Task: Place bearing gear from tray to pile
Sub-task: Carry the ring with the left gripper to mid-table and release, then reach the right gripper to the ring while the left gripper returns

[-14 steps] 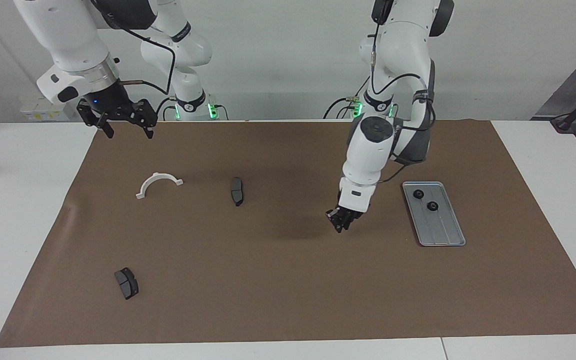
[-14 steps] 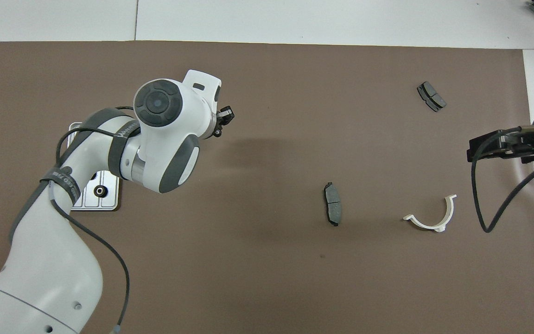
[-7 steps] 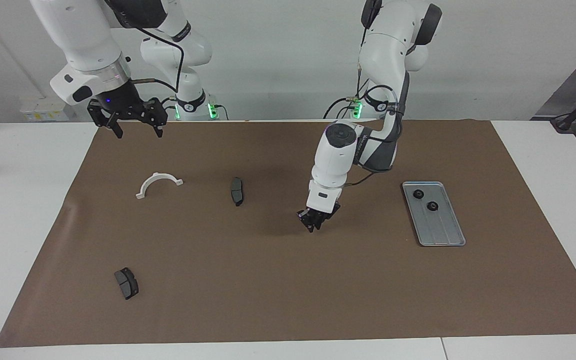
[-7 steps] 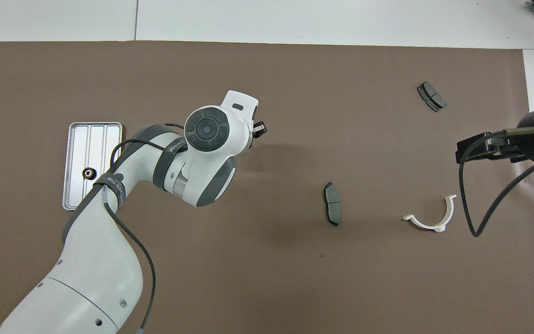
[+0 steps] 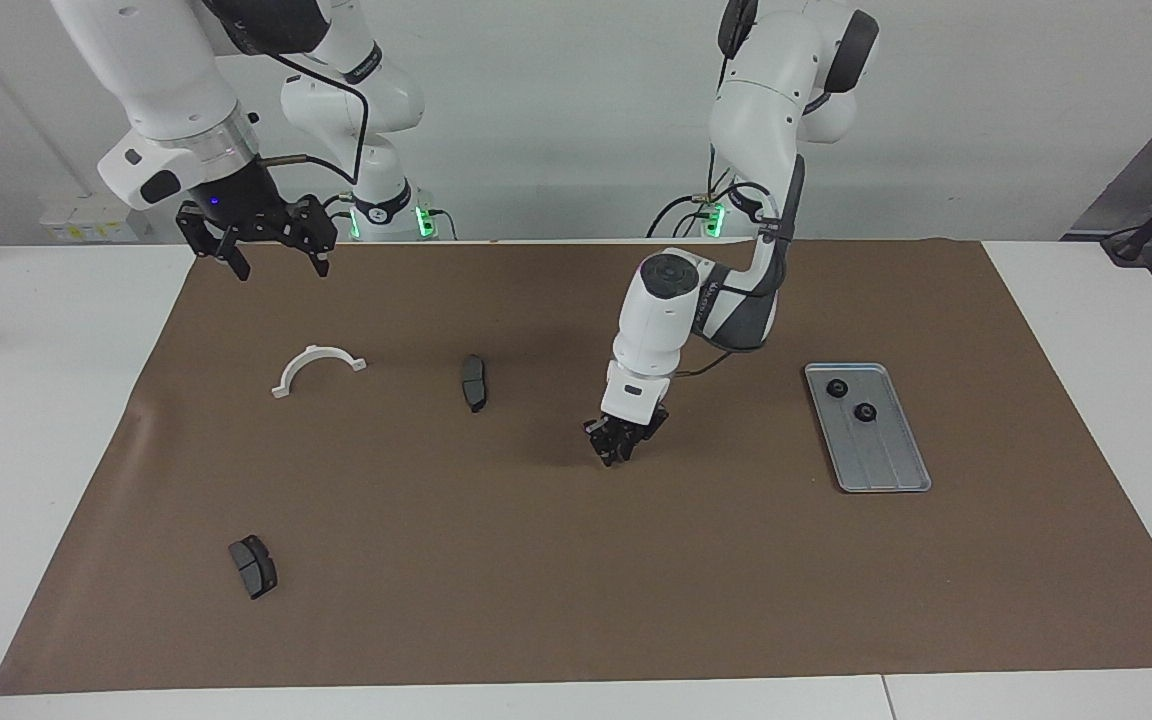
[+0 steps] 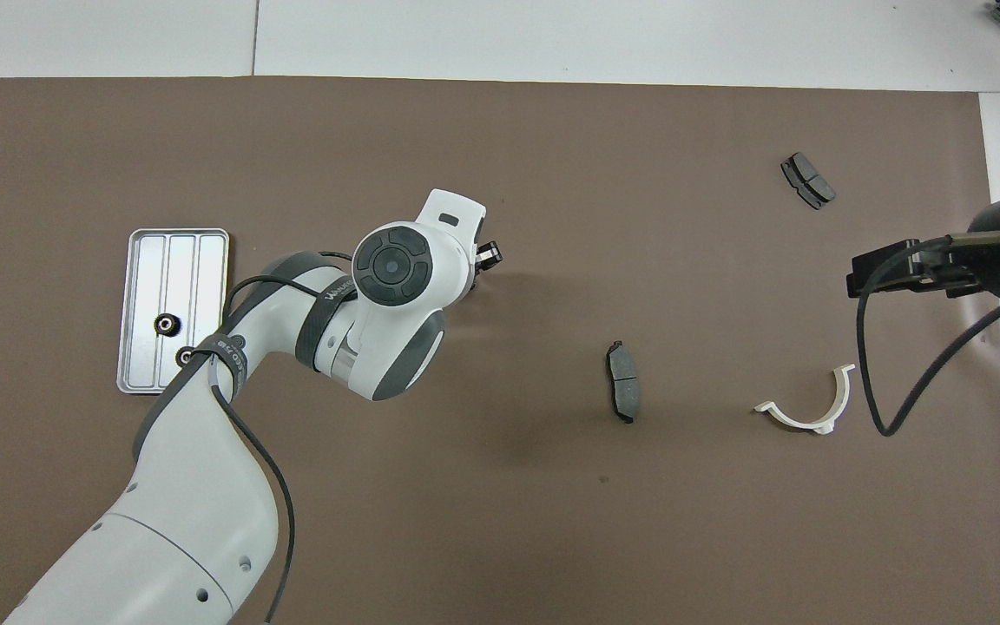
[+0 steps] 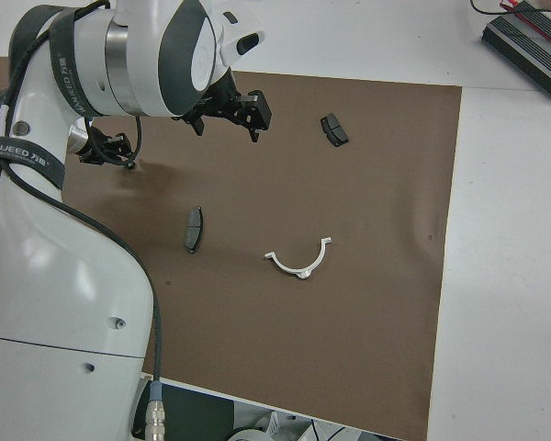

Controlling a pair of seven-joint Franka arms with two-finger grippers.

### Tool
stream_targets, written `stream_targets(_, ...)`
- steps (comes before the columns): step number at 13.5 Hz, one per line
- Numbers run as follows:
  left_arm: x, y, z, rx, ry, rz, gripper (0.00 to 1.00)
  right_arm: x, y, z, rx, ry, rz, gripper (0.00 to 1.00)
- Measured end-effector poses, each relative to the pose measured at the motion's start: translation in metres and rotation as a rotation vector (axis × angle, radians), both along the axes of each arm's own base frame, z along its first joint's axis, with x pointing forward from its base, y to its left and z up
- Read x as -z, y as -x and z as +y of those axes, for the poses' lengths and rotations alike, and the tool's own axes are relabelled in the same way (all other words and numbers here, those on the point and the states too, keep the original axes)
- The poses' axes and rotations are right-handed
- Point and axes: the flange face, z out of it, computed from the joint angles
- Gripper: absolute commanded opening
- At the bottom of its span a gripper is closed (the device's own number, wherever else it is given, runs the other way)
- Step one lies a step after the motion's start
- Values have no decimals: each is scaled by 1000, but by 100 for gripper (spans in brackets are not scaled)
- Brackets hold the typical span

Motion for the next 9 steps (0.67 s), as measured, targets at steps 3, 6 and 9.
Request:
stream_targets(3, -5, -6, 9, -15, -32, 31, 100, 4, -2, -3, 7, -3, 3, 100)
stream_targets(6, -36, -31, 46, -81, -58, 19, 100, 22, -14, -1, 5, -4, 14, 100)
stream_targets(9, -88, -55, 133, -212, -89, 56, 100, 59, -45, 26, -29, 6, 39, 100)
